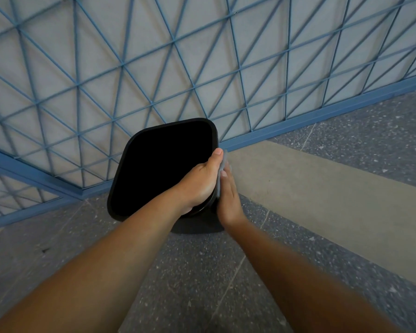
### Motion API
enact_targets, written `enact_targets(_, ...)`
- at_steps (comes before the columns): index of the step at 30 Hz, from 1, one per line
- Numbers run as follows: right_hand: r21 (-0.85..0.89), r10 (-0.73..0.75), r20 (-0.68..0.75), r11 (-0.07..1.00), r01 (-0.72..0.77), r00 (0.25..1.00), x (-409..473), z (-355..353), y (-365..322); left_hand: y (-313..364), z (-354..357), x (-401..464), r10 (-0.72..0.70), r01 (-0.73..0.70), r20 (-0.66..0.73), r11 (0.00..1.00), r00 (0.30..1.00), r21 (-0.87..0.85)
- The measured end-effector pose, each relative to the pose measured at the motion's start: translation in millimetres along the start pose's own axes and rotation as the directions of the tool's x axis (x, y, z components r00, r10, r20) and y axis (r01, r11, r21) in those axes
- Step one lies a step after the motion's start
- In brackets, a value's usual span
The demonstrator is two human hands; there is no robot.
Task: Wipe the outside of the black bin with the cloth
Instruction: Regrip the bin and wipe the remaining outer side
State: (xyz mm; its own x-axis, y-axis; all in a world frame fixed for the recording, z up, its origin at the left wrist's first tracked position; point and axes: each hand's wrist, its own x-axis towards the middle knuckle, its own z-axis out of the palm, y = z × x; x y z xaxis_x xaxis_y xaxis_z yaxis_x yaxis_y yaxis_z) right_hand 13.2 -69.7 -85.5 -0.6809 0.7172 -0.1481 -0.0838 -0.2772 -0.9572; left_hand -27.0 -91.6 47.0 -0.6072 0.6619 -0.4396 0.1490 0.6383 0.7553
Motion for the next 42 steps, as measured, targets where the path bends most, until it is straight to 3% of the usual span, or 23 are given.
enact_targets(5,0.092,-0.111,0.018,0.990,0.109,0.994,-50.7,13.6,1.2,-1.7,-1.9,1.4,-0.016,0.016,-0.001,1.000,1.000,0.012)
enact_targets(10,0.024,-0.004,0.002,1.000,0.004,1.000,-5.5,2.6,1.5,-1.0,-0.8,3.5,-0.039,0.039,-0.001,0.999,0.999,-0.009)
enact_targets(15,0.079,-0.107,0.024,0.991,0.105,0.994,-51.1,11.9,2.5,1.5,0.1,1.3,-0.039,0.039,-0.025,0.999,0.999,0.012)
enact_targets(19,-0.038,0.006,0.025,0.999,-0.005,1.000,-2.3,-2.4,3.1,1.7,0.7,2.0,-0.034,0.035,-0.030,0.999,0.999,0.011)
enact_targets(25,0.073,-0.116,0.037,0.991,0.113,0.993,-52.7,11.6,0.5,-0.9,-1.7,4.1,-0.037,0.037,-0.028,0.999,0.999,0.024)
enact_targets(29,-0.041,0.013,0.055,0.999,-0.011,0.998,-2.9,-5.3,0.3,0.5,-0.1,3.9,-0.023,0.022,-0.018,1.000,1.000,-0.010)
enact_targets(35,0.091,-0.128,0.044,0.988,0.124,0.991,-51.3,12.4,-1.5,-1.0,-1.7,5.3,-0.044,0.045,-0.034,0.999,0.998,0.024)
enact_targets(39,-0.035,0.017,0.052,0.999,-0.015,0.998,-6.8,-3.2,0.5,1.3,-0.7,3.7,-0.034,0.034,-0.019,0.999,0.999,0.012)
enact_targets(42,0.011,-0.048,0.061,0.999,0.047,0.997,-18.0,4.7,-8.6,-0.6,-1.3,4.3,-0.035,0.035,0.001,0.999,0.999,-0.005)
